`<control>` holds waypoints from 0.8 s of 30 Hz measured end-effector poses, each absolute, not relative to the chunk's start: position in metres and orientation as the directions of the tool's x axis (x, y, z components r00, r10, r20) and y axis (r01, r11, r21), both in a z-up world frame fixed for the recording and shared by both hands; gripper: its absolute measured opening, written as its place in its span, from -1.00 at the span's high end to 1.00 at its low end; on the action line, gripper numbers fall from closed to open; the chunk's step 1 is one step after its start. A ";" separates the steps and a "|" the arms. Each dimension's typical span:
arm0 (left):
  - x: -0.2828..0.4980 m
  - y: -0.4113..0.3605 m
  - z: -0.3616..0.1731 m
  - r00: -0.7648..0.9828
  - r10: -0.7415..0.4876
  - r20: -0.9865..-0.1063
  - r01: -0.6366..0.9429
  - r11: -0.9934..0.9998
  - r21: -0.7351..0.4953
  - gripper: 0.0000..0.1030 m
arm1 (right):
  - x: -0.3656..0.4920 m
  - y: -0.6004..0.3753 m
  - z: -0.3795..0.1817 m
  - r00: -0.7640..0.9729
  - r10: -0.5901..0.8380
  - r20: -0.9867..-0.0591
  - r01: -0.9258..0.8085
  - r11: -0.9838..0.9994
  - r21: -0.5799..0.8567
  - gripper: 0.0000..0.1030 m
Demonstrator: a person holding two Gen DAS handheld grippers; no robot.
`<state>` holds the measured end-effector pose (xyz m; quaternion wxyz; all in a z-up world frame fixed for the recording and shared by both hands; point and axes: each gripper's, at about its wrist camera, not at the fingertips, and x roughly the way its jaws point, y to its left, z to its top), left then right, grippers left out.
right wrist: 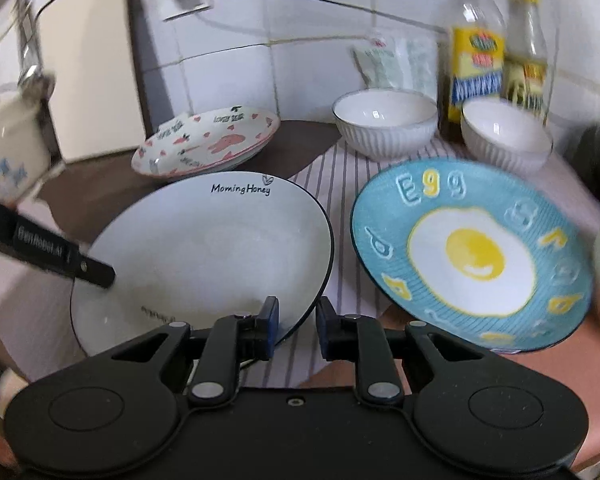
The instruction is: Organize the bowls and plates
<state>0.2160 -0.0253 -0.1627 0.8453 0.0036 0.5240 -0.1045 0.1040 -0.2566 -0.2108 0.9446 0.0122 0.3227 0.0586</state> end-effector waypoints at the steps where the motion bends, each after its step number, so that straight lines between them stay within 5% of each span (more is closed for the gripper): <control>1: 0.213 -0.026 -0.160 0.430 -0.173 -0.886 0.183 0.978 -0.102 0.62 | 0.099 -0.256 -0.208 0.789 0.114 -0.603 -0.109 0.993 0.045 0.50; 13: 0.164 -0.047 -0.112 0.458 -0.232 -0.858 0.271 0.956 -0.114 0.55 | 0.033 -0.302 -0.175 0.855 0.079 -0.513 -0.053 0.996 0.065 0.08; 24: 0.152 -0.112 -0.074 0.501 -0.358 -0.788 0.455 0.883 -0.112 0.36 | 0.000 -0.349 -0.162 0.894 0.038 -0.446 -0.003 0.997 0.078 -0.01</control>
